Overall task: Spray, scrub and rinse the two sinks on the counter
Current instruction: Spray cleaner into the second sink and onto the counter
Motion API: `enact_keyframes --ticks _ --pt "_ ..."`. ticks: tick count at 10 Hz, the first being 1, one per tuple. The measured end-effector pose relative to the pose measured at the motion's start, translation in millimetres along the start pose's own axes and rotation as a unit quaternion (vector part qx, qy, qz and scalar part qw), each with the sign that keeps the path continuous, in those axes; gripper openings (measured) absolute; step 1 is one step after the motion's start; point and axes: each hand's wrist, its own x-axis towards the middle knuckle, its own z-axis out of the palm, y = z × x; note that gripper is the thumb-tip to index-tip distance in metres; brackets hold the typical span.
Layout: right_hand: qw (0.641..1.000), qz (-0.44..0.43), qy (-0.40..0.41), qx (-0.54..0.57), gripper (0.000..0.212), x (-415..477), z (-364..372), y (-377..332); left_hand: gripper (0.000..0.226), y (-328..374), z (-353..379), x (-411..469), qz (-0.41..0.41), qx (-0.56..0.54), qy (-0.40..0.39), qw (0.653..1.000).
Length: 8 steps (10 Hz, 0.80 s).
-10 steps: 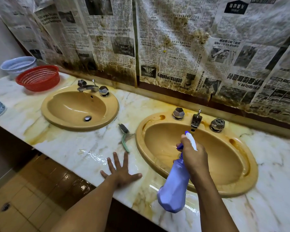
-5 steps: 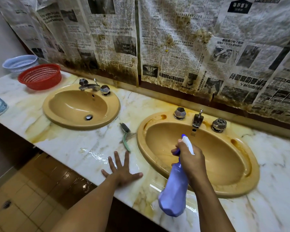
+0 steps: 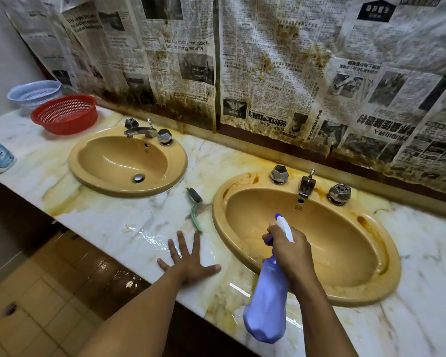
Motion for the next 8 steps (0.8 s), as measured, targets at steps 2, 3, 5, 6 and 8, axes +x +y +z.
enact_keyframes --ticks 2,3,5,6,8 --pt "0.997 0.051 0.063 -0.002 0.033 3.9 -0.9 5.9 0.124 0.2 -0.4 1.9 -0.002 0.001 0.001 1.0" --pt "0.998 0.016 0.062 -0.011 0.033 5.1 0.4 8.1 0.124 0.3 0.2 2.6 -0.001 0.001 0.002 1.0" --pt "0.997 0.003 0.07 -0.012 0.034 6.6 0.6 1.5 0.125 -0.9 0.5 3.1 0.002 -0.003 0.001 1.0" --pt "0.996 0.018 0.086 0.001 0.034 5.4 1.2 1.4 0.125 -1.2 0.3 3.0 0.0 -0.003 -0.001 1.0" --pt "0.999 -0.019 0.035 -0.003 0.046 6.2 5.6 6.6 0.125 -1.8 0.4 3.6 0.002 -0.003 -0.003 1.0"
